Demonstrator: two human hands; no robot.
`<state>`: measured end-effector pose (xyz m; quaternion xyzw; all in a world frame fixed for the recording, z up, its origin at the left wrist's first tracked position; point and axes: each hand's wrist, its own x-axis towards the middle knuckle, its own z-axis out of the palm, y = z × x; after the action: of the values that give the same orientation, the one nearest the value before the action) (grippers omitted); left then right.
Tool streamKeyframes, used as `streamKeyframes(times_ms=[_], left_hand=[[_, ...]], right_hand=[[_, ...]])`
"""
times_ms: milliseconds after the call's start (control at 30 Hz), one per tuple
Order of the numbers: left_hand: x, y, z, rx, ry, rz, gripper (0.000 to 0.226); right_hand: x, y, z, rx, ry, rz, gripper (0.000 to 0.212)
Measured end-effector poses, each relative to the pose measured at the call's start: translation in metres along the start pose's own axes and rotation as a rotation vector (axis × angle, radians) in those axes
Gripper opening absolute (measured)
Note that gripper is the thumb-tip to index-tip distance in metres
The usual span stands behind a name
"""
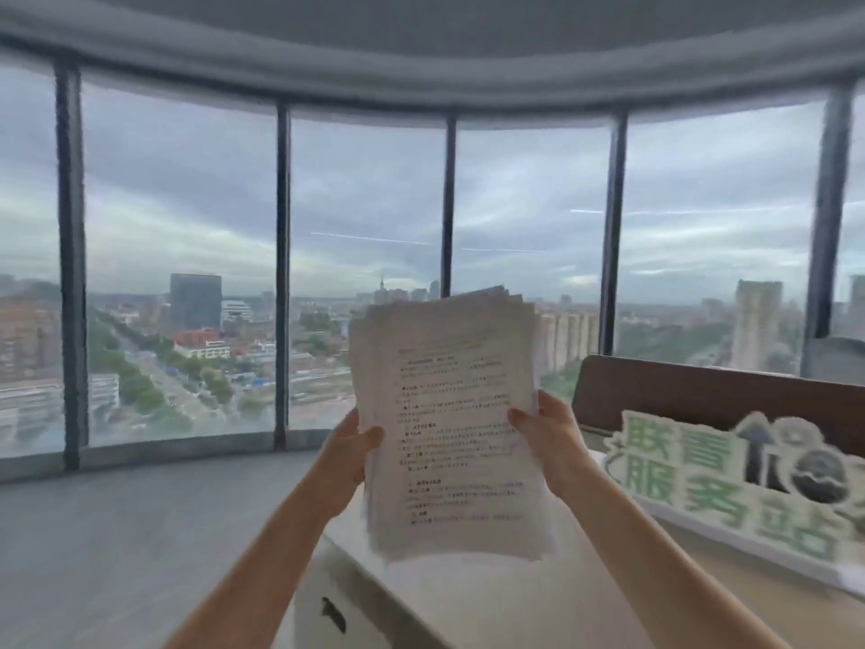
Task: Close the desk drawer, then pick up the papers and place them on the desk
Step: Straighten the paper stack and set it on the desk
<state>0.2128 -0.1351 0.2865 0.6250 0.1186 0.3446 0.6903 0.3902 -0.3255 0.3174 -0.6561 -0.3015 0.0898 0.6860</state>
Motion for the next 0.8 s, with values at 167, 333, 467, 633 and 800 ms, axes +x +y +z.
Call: streamKeyframes(times_ms=[167,333,467,633,800], left_hand=[[0.017,-0.007,0.101,-0.037,-0.114,0.018,0.041],[0.044,-0.044,0.161,0.022,-0.219,0.036,0.046],[0.073,-0.088,0.192,0.034,-0.231,0.006,0.051],[0.113,-0.149,0.216,-0.005,-0.237,-0.02,0.052],[0.137,-0.182,0.232,-0.052,-0.187,-0.051,0.051]], right_hand=[[-0.015,0.004,-0.094,0.01,0.24,-0.019,0.024],[-0.014,0.024,-0.145,0.008,0.373,0.055,0.029],[0.001,0.059,-0.169,0.037,0.439,0.105,0.036],[0.03,0.108,-0.188,0.046,0.441,0.091,0.04],[0.06,0.142,-0.194,0.011,0.462,0.077,0.028]])
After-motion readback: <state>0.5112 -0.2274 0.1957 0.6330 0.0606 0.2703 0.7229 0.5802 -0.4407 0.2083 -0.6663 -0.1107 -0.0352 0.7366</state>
